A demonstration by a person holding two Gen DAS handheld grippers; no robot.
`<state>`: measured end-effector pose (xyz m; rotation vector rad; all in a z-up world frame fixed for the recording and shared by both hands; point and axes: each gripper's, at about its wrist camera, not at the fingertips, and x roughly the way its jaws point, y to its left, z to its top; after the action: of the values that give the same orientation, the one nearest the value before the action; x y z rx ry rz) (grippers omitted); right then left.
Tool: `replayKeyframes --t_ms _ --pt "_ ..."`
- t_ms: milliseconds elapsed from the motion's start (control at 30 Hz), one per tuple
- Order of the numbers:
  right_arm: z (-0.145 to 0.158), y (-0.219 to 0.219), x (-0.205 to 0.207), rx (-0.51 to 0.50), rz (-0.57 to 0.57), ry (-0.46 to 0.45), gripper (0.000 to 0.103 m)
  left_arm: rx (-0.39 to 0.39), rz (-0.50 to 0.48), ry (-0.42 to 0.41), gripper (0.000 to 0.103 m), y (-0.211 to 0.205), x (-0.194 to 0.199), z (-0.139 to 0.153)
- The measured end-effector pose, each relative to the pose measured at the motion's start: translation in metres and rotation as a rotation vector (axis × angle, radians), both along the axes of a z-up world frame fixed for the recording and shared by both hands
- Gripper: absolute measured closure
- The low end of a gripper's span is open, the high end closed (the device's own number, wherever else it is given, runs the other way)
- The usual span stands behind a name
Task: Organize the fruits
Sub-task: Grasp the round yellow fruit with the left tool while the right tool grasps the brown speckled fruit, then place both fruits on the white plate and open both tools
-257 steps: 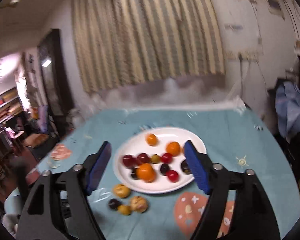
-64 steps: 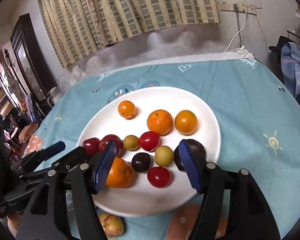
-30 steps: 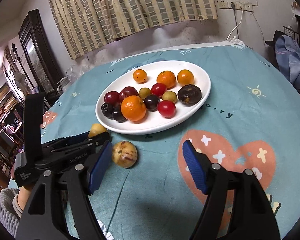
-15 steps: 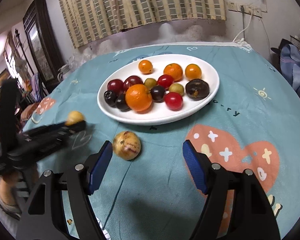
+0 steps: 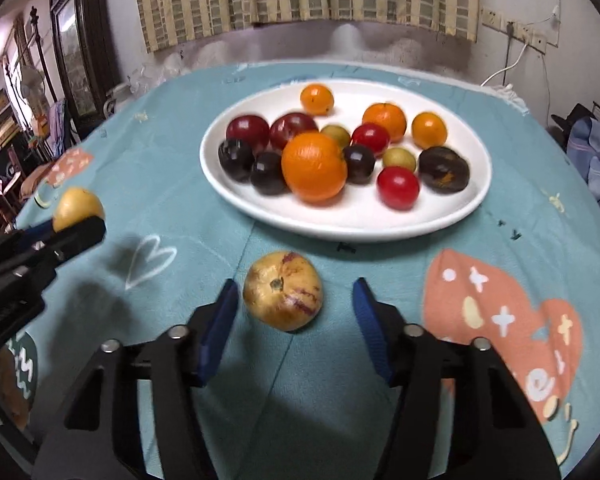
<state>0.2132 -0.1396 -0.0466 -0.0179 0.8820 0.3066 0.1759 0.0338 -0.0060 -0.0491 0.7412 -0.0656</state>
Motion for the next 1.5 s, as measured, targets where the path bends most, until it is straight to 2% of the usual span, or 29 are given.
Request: replayKeyframes --t_ms 100,400,733,933,1033,1200,1467,1500 --pt "0.000 0.000 -0.001 0.017 0.020 -0.001 0.061 0.023 -0.002 -0.011 0.066 -0.004 0.000 0.001" --pt "0.004 -0.005 -0.011 0.058 0.048 -0.004 0.064 0.031 -0.009 -0.017 0.066 -0.005 -0.002 0.001" --pt "0.036 -0.017 -0.046 0.104 0.053 -0.103 0.064 0.035 -0.014 -0.053 0.066 -0.008 -0.008 0.009" --pt "0.058 -0.040 -0.051 0.150 0.014 -0.159 0.064 0.038 -0.025 -0.079 0.066 -0.013 -0.011 0.019" --pt "0.072 -0.047 -0.037 0.096 -0.004 -0.192 0.064 -0.008 -0.052 -0.068 0.066 -0.017 0.006 0.032" --pt "0.077 -0.059 0.019 0.050 -0.061 -0.202 0.064 0.033 -0.075 -0.079 0.066 -0.041 0.054 0.049" --pt "0.052 -0.048 0.090 0.020 -0.060 -0.178 0.064 -0.001 -0.077 0.003 0.065 -0.064 0.141 0.025" --pt "0.050 -0.046 0.096 0.015 -0.060 -0.179 0.063 -0.007 -0.076 0.011 0.059 -0.064 0.147 0.023"
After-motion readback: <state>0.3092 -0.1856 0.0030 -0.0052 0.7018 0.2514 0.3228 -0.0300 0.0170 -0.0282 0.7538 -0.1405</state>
